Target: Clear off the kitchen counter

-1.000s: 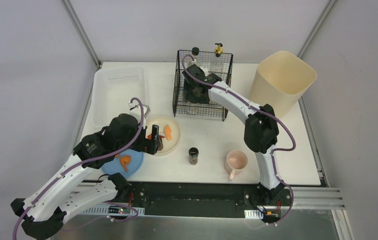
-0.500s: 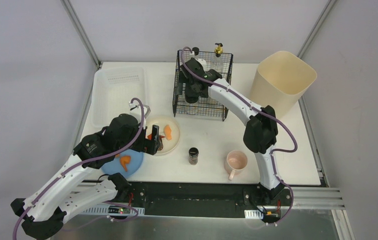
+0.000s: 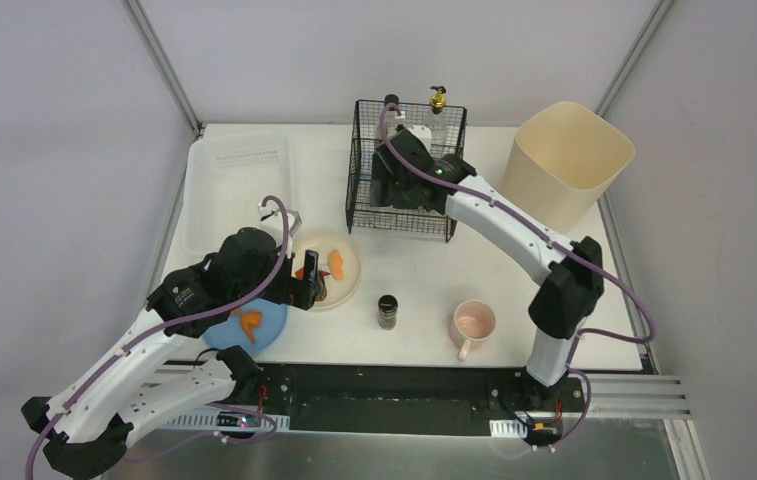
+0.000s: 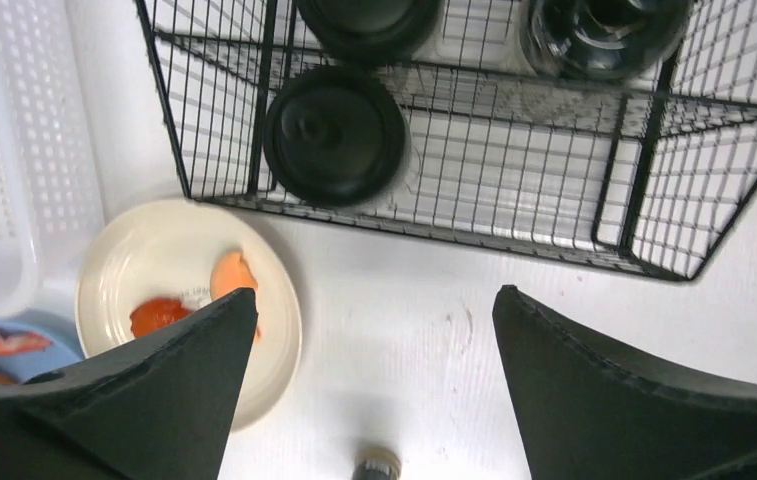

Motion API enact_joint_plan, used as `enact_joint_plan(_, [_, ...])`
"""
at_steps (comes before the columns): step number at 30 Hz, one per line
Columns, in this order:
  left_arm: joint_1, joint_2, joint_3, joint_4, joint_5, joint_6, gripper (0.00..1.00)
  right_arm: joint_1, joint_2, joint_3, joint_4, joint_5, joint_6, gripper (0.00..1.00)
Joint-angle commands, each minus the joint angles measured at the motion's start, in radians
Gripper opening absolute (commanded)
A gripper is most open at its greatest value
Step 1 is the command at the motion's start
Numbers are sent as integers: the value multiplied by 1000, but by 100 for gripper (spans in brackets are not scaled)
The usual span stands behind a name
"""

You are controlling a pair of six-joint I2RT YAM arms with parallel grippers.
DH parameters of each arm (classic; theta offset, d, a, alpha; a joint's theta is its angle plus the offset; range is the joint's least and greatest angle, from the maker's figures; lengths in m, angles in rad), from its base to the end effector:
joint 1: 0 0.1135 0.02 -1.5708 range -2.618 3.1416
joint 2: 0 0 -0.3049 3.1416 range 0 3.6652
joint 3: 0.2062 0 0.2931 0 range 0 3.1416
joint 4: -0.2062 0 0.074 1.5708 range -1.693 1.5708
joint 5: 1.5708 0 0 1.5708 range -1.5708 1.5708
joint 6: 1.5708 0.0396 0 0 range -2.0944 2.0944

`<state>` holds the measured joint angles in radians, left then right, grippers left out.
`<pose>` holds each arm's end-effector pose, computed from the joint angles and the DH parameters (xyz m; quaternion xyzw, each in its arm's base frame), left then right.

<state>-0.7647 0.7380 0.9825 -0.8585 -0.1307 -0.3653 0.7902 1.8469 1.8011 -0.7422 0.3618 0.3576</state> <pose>0.1124 -0.1007 0.3811 0.1463 0.8742 -0.1970 0.4190 0.3412 0.3246 0.3749 -0.1281 0.9028 0.0641 0.4054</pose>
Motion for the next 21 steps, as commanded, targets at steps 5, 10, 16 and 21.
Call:
enact_joint_plan(5, [1,-1,6,0,7,11,100,74,-239,-231,6,-20,11,91])
enact_joint_plan(10, [1,2,13,-1,10,8,100,153,-317,-346,15,-58,50,91])
enact_joint_plan(16, [1,-8,7,-1,9,-2,100,258,-366,-474,47,-86,72,89])
enact_joint_plan(21, [1,-11,2,0,6,-11,100,325,-395,-557,87,-82,112,89])
